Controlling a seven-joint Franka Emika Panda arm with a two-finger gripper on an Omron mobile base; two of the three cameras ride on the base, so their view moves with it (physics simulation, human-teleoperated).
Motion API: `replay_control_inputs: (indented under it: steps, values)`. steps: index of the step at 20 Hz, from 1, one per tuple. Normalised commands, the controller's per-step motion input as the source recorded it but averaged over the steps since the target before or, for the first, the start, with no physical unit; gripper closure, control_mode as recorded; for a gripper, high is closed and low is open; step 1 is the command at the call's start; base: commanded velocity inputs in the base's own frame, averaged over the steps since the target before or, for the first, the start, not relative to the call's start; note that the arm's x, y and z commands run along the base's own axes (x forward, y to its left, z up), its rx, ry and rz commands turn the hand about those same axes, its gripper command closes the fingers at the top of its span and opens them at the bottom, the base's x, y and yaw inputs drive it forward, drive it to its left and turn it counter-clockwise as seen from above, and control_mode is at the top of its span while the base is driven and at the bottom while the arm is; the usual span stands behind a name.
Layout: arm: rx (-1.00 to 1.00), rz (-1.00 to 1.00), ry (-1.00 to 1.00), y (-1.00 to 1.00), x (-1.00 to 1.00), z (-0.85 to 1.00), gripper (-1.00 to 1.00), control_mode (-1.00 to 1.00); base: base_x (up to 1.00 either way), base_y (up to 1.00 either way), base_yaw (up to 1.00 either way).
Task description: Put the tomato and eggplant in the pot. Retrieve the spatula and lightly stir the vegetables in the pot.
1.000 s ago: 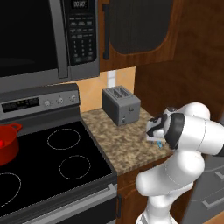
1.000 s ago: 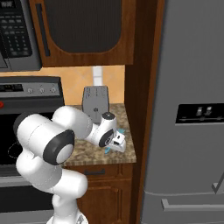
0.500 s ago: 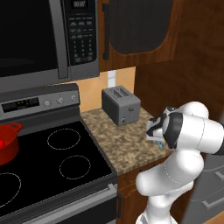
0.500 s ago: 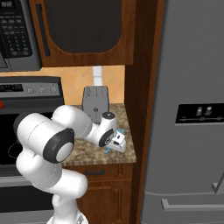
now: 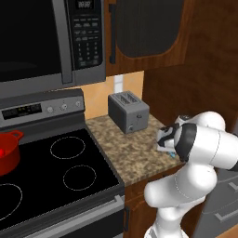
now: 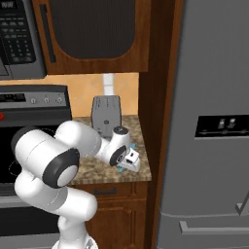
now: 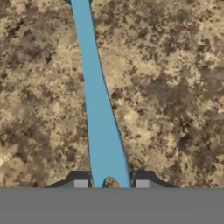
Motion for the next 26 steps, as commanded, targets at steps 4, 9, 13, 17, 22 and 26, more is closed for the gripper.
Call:
replay_control_inputs:
  steps: [4, 9, 13, 17, 22, 26]
  values:
    - [-0.07, 0.00, 0.00, 0.00, -0.01, 0.00, 1.00, -1.00, 0.00, 0.00, 0.00]
    - [-0.03, 0.01, -0.08, 0.15, 0.02, -0.26, 1.00, -1.00, 0.00, 0.00, 0.00]
    - [0.00, 0.05, -0.17, 0.00, 0.00, -0.27, 1.00, -1.00, 0.00, 0.00, 0.00]
    - [0.01, 0.07, -0.11, 0.00, 0.00, 0.02, 1.00, -1.00, 0.00, 0.00, 0.00]
    - [-0.01, 0.07, 0.01, 0.22, -0.12, 0.96, 1.00, -1.00, 0.00, 0.00, 0.00]
    - [0.00, 0.18, 0.00, 0.20, -0.62, 0.92, 1.00, -1.00, 0.00, 0.00, 0.00]
